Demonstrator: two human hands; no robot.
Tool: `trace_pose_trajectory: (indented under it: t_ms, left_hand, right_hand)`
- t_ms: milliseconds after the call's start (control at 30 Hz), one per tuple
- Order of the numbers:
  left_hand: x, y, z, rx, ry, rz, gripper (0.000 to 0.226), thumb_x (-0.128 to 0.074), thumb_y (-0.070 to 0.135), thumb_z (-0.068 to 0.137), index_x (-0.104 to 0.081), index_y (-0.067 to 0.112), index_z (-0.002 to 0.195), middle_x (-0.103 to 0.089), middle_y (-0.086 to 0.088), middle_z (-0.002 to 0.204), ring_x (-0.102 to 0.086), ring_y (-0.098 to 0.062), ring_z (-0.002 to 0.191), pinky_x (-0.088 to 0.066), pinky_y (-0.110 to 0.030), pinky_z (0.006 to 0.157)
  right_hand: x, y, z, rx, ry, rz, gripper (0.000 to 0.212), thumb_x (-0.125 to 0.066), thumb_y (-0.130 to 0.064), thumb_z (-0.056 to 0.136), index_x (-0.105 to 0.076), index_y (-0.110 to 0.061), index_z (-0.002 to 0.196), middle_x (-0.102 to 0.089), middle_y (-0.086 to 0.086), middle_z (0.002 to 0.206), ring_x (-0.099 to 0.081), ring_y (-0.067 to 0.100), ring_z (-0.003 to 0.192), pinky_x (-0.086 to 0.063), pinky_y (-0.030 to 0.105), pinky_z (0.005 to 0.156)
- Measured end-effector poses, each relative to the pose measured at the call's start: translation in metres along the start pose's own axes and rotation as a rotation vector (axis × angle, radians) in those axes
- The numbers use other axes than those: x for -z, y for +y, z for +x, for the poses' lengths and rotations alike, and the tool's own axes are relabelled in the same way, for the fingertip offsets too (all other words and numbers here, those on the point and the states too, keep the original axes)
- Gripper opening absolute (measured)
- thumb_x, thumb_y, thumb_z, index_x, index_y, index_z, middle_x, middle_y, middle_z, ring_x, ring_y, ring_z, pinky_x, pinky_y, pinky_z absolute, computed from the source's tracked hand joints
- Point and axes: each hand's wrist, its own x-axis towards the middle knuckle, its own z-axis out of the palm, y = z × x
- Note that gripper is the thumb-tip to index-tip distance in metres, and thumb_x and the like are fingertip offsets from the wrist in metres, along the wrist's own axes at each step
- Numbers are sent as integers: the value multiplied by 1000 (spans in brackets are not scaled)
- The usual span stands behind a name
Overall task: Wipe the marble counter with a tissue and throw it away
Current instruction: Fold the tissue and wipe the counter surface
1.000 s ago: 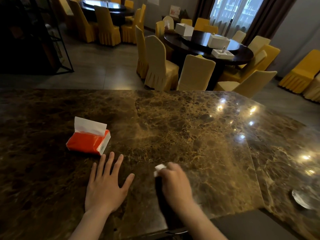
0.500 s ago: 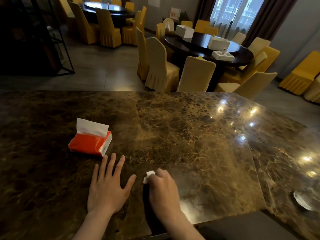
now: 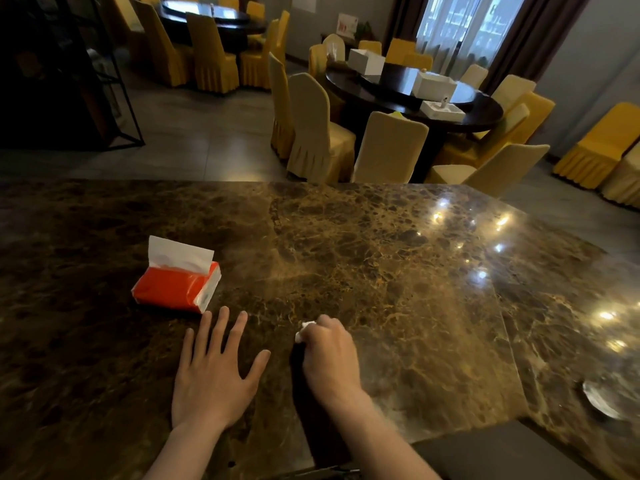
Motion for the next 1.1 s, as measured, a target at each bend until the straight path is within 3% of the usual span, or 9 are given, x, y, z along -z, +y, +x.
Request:
trace_pose_trajectory:
  t_ms: [67, 167, 233, 367, 500, 667, 767, 933, 1100]
  left_hand:
    - [1, 0, 0, -4, -2, -17, 91, 6, 86, 84, 2, 40, 162, 7, 3, 173, 21, -19, 156, 6, -47, 129]
    - [2, 0, -1, -6, 7, -30, 89, 5, 85, 85, 2, 40, 162, 8, 4, 173, 21, -19, 156, 6, -47, 129]
    - [2, 0, -1, -10, 4, -22, 89, 4, 85, 86, 0, 39, 162, 6, 3, 173, 19, -20, 157, 6, -47, 129]
    - [1, 1, 0, -5, 16, -15, 89, 0, 84, 87, -6, 38, 162, -1, 2, 173, 13, -21, 158, 0, -48, 129]
    - [-2, -2, 1, -2, 8, -7, 88, 1, 86, 86, -4, 40, 162, 1, 3, 173, 15, -19, 157, 1, -48, 129]
    - [-1, -3, 1, -10, 18, -43, 87, -2, 86, 87, -4, 41, 162, 3, 6, 173, 19, -16, 156, 6, -46, 129]
    - [-1, -1, 1, -4, 19, -49, 87, -4, 86, 87, -5, 41, 162, 3, 6, 173, 19, -16, 156, 6, -46, 129]
    - [-2, -1, 2, 7, 10, -15, 87, -2, 86, 86, -2, 41, 161, 4, 5, 172, 18, -17, 156, 3, -47, 129]
    - [-1, -2, 2, 4, 8, -28, 88, 0, 87, 85, 1, 42, 161, 5, 6, 173, 20, -16, 156, 5, -46, 129]
  right_hand:
    - [10, 19, 9, -22, -4, -16, 15, -64, -10, 90, -77, -16, 90, -62, 0, 87, -58, 21, 86, -45, 32, 69]
    - [26, 45, 27, -252, 103, -21, 16, -64, -8, 91, -79, -12, 88, -63, 5, 86, -62, 28, 86, -46, 35, 70]
    - [22, 38, 34, -279, 146, -49, 15, -64, -8, 92, -79, -8, 91, -65, 8, 90, -62, 30, 90, -49, 38, 73]
    - [-1, 3, 23, -69, 70, 3, 15, -61, -15, 97, -75, -11, 96, -66, 3, 97, -58, 20, 95, -52, 34, 80]
    - [-2, -5, 15, 115, -44, 32, 14, -61, -15, 96, -75, -16, 96, -64, -1, 93, -56, 18, 90, -48, 30, 72]
    - [24, 45, 48, -172, 81, -37, 18, -62, -6, 91, -78, -11, 94, -67, 7, 94, -62, 28, 93, -52, 39, 77]
    - [17, 42, 55, -234, 119, -65, 17, -62, -6, 91, -78, -8, 95, -66, 11, 96, -61, 32, 97, -51, 39, 77]
    - [-16, -9, 47, -7, 37, 21, 15, -65, -8, 92, -75, -13, 100, -64, 4, 101, -57, 22, 100, -52, 34, 81]
    - [-6, 1, 30, 165, -50, -16, 13, -65, -13, 92, -74, -18, 100, -60, -2, 94, -55, 19, 91, -49, 30, 69]
